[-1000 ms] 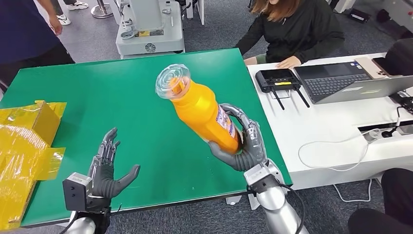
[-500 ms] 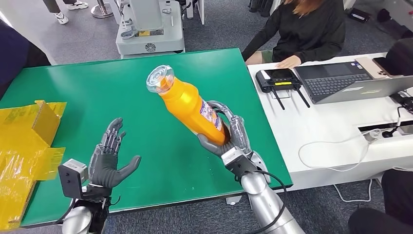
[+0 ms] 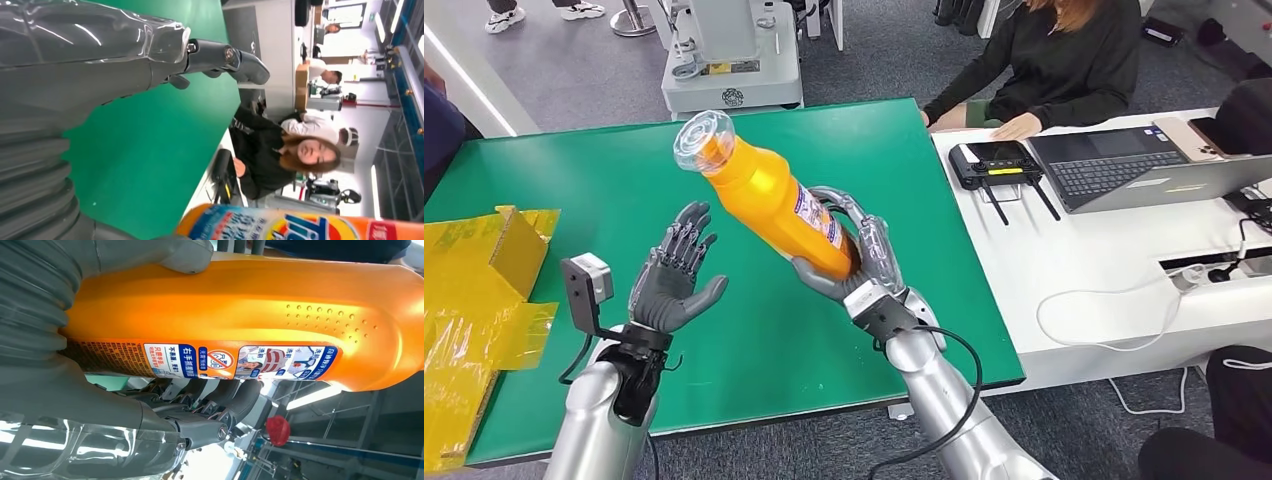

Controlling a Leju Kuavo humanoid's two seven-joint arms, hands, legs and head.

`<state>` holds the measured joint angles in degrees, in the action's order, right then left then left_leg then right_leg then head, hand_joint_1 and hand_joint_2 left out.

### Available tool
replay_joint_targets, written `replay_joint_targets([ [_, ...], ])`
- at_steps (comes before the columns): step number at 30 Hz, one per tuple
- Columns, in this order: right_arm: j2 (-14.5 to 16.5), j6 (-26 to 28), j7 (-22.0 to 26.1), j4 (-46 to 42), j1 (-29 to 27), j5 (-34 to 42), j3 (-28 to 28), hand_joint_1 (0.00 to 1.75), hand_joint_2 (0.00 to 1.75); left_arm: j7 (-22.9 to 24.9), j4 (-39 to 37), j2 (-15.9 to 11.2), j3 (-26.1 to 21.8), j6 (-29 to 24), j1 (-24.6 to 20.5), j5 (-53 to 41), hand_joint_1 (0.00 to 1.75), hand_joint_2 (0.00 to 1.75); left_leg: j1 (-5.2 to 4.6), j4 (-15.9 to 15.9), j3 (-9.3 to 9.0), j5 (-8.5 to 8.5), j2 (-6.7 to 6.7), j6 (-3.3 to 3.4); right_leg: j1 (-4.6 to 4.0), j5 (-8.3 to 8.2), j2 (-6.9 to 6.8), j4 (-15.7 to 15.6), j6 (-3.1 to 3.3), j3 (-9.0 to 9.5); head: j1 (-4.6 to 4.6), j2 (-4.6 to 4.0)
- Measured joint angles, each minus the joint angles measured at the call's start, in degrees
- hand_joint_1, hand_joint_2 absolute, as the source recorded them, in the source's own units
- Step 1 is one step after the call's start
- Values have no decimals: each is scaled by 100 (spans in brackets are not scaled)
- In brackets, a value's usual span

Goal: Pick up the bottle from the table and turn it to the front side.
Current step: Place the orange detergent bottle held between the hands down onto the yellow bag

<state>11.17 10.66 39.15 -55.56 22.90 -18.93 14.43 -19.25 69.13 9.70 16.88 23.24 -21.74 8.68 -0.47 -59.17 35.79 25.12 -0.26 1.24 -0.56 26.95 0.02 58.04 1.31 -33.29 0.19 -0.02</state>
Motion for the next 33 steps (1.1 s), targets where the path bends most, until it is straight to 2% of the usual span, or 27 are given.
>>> replay_joint_targets([
  [19,-13,122,-188,426,182,-123,-158,175,175,122,-57,26,11,50,-711,78,0,175,0,-1,0,0,0,0,0,0,1,0,0,-2,-1,0],
  [33,-8,116,-58,1075,574,-247,-175,175,175,193,-55,22,239,275,-797,310,0,175,0,-1,1,0,0,0,0,0,0,1,0,-1,-1,0],
])
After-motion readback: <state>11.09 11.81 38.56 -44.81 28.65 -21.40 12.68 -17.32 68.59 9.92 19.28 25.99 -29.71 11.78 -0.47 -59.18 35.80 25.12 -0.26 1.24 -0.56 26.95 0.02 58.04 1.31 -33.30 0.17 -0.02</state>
